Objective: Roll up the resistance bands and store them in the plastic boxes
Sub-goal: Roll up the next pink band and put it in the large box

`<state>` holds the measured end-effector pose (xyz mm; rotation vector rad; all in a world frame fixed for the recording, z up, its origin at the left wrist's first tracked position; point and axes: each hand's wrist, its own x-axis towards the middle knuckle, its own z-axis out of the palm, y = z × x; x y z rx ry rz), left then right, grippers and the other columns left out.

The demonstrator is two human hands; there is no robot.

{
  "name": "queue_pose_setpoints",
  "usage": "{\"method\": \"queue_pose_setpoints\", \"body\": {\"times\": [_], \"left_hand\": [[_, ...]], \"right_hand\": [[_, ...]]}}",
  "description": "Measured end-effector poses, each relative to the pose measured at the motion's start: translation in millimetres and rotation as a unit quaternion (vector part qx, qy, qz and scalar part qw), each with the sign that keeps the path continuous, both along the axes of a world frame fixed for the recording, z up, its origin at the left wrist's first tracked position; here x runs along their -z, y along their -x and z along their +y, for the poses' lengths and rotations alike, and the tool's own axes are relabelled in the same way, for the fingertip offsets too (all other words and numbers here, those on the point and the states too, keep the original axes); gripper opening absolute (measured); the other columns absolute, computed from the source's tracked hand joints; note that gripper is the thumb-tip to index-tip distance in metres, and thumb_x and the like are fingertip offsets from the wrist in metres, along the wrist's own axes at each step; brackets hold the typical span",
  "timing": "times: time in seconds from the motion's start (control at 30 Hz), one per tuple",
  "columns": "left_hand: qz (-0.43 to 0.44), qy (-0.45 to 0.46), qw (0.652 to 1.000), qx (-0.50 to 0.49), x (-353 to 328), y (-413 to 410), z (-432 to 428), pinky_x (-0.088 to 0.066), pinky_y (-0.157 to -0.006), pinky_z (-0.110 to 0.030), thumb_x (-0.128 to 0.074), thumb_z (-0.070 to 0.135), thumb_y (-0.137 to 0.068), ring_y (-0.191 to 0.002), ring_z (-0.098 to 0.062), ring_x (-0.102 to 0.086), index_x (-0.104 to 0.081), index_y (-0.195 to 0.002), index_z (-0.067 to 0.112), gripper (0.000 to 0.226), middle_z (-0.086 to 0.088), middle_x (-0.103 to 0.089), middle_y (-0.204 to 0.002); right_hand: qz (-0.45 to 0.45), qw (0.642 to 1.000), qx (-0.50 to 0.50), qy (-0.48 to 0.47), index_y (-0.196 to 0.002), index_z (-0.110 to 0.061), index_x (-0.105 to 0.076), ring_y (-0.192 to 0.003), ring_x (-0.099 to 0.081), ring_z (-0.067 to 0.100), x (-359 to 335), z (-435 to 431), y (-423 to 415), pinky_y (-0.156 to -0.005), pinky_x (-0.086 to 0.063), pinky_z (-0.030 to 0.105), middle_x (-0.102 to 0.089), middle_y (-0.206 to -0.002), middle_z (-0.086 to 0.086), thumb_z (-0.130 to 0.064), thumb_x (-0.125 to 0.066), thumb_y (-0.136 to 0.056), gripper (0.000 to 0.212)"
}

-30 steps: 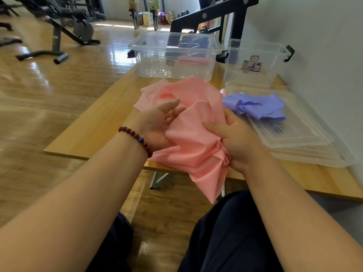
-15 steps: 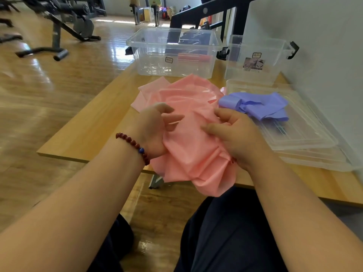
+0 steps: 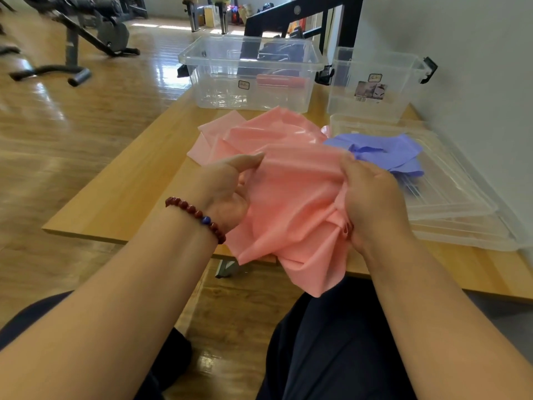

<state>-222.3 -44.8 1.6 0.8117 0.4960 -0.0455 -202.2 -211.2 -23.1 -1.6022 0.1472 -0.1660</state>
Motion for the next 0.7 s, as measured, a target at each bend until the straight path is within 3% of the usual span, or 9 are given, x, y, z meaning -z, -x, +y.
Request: {"method": "queue_pose_setpoints", "body": {"times": [0.03,0.1,0.2,0.27,0.37,0.47,0.5,0.6,0.7], "left_hand": [[0.001,0.003,1.000,-0.005,1,2,2,-0.059,-0.064,-0.020,-0.064,-0.007,-0.085,-0.072,-0.015,-0.068,-0.067,-0.091,0.001,0.011,-0.010,-0.069,-0.091],[0.017,0.020,1.000,0.008,1,9,4,-0.053,-0.046,-0.017,-0.062,-0.006,-0.087,-0.064,-0.014,-0.068,-0.064,-0.101,0.001,0.016,-0.010,-0.067,-0.092],[0.034,-0.001,0.999,0.037,-2,17,8,-0.037,-0.033,-0.011,-0.058,-0.003,-0.091,-0.052,-0.010,-0.063,-0.061,-0.107,0.002,0.017,-0.008,-0.064,-0.084],[0.023,-0.059,0.997,0.054,-1,17,13,-0.044,-0.038,-0.012,-0.059,0.000,-0.090,-0.069,-0.011,-0.061,-0.062,-0.113,0.002,0.023,-0.007,-0.064,-0.095],[-0.028,-0.146,0.986,0.076,3,19,22,-0.058,-0.059,-0.022,-0.058,-0.002,-0.089,-0.087,-0.020,-0.063,-0.066,-0.113,0.001,0.026,-0.015,-0.065,-0.114],[-0.070,-0.194,0.975,0.080,4,27,28,-0.059,-0.065,-0.026,-0.062,-0.004,-0.085,-0.085,-0.022,-0.068,-0.073,-0.099,0.004,0.019,-0.017,-0.071,-0.101],[-0.078,-0.198,0.973,0.091,4,30,28,-0.060,-0.068,-0.028,-0.063,-0.003,-0.084,-0.084,-0.022,-0.069,-0.073,-0.097,0.005,0.019,-0.016,-0.072,-0.098],[-0.072,-0.184,0.973,0.119,6,37,29,-0.061,-0.063,-0.032,-0.058,-0.004,-0.088,-0.076,-0.022,-0.071,-0.072,-0.099,0.004,0.020,-0.016,-0.072,-0.096],[-0.035,-0.118,0.983,0.135,8,38,29,-0.059,-0.057,-0.029,-0.043,-0.004,-0.093,-0.067,-0.020,-0.069,-0.065,-0.108,0.003,0.027,-0.015,-0.067,-0.094]], "right_hand": [[0.000,1.000,0.008,0.015,-0.070,-0.016,-0.065,-0.070,-0.056,0.017,2,-2,-1,-0.070,-0.050,0.038,-0.059,-0.066,-0.004,-0.029,-0.060,-0.094,0.027],[0.013,0.999,-0.003,0.053,-0.075,-0.023,-0.066,-0.068,-0.057,0.018,4,-4,-2,-0.064,-0.048,0.033,-0.062,-0.068,-0.005,-0.016,-0.061,-0.088,0.016],[0.016,0.997,-0.017,0.076,-0.091,-0.030,-0.062,-0.084,-0.067,0.017,1,0,-2,-0.074,-0.054,0.036,-0.069,-0.092,-0.004,-0.025,-0.068,-0.078,0.015],[-0.007,0.994,-0.023,0.107,-0.101,-0.031,-0.061,-0.092,-0.065,0.012,-8,1,-1,-0.081,-0.053,0.035,-0.066,-0.103,-0.008,-0.041,-0.075,-0.078,0.028],[0.014,0.973,-0.075,0.219,-0.107,-0.023,-0.066,-0.096,-0.061,0.017,-19,5,-6,-0.080,-0.049,0.033,-0.065,-0.103,-0.005,-0.062,-0.060,-0.085,0.045],[0.092,0.950,-0.128,0.270,-0.116,-0.018,-0.065,-0.100,-0.060,0.026,-29,19,-4,-0.091,-0.048,0.037,-0.065,-0.110,0.002,-0.083,-0.048,-0.075,0.078],[0.101,0.952,-0.135,0.254,-0.117,-0.016,-0.066,-0.102,-0.061,0.027,-28,23,-4,-0.094,-0.050,0.042,-0.066,-0.113,0.004,-0.081,-0.053,-0.073,0.080],[0.073,0.960,-0.160,0.217,-0.079,-0.017,-0.069,-0.088,-0.067,0.028,-21,32,-3,-0.085,-0.057,0.046,-0.070,-0.089,0.006,-0.038,-0.075,-0.082,0.022],[0.062,0.982,-0.146,0.099,-0.072,-0.018,-0.063,-0.072,-0.056,0.025,-20,34,-1,-0.068,-0.050,0.043,-0.063,-0.080,0.012,-0.014,-0.073,-0.084,0.016]]}}
